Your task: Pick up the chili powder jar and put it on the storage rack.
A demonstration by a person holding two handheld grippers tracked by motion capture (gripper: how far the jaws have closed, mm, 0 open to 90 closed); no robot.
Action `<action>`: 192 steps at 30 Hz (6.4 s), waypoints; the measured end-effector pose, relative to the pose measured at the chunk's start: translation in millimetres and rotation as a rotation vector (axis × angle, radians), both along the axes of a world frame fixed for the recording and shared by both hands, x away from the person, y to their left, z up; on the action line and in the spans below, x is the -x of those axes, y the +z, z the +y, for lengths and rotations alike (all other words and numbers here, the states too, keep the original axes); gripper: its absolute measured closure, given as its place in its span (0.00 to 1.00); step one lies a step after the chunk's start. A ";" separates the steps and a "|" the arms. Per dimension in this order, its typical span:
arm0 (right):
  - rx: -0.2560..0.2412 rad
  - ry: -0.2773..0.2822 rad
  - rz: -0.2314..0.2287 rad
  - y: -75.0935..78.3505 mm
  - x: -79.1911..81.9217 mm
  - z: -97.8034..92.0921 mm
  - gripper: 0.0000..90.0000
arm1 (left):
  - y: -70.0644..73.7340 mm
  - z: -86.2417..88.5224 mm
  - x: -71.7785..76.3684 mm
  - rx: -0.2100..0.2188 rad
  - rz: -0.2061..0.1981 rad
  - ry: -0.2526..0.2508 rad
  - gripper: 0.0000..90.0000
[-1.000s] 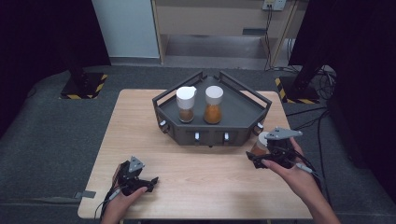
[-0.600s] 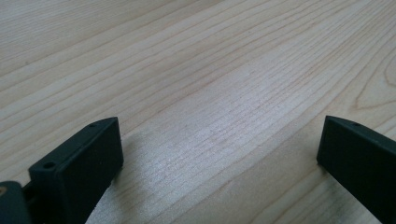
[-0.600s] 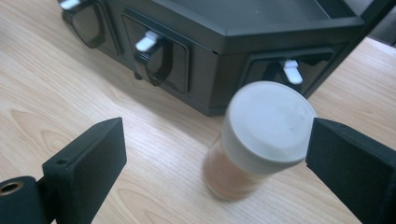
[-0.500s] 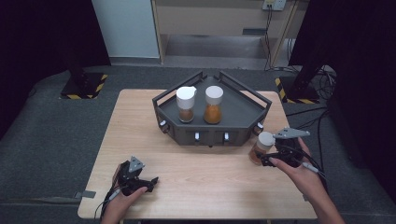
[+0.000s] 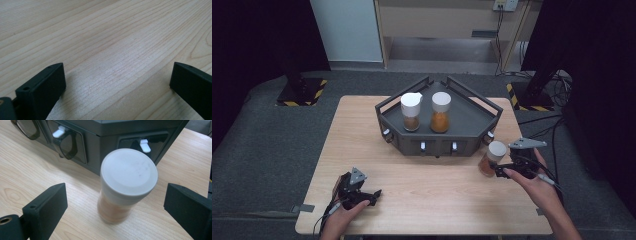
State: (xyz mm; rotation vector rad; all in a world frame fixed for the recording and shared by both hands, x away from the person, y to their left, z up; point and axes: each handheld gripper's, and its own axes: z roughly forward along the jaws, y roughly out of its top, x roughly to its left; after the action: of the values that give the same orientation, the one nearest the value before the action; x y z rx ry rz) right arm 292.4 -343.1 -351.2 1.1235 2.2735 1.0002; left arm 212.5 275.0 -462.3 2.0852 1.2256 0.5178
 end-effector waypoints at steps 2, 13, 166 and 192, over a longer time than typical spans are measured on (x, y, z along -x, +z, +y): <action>-0.002 -0.002 0.008 -2.3 -3.4 -0.5 0.06 | 0.0 0.0 0.0 0.000 0.000 0.000 0.00; -0.013 -0.005 0.031 -8.4 -19.3 3.3 0.06 | 0.0 0.0 0.0 0.000 0.000 0.000 0.00; 0.035 0.112 0.016 155.0 -58.6 68.4 0.38 | 0.0 -2.9 -1.1 0.000 0.001 0.012 0.00; 0.032 0.073 0.036 138.2 -91.2 85.4 0.38 | -0.2 -3.6 -0.9 0.001 0.000 0.015 0.00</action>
State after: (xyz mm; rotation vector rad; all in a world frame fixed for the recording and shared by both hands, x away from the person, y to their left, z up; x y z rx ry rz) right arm 383.7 -257.7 -212.9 1.0603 2.3657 0.9755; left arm 213.4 271.4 -462.5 2.0767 1.2427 0.5242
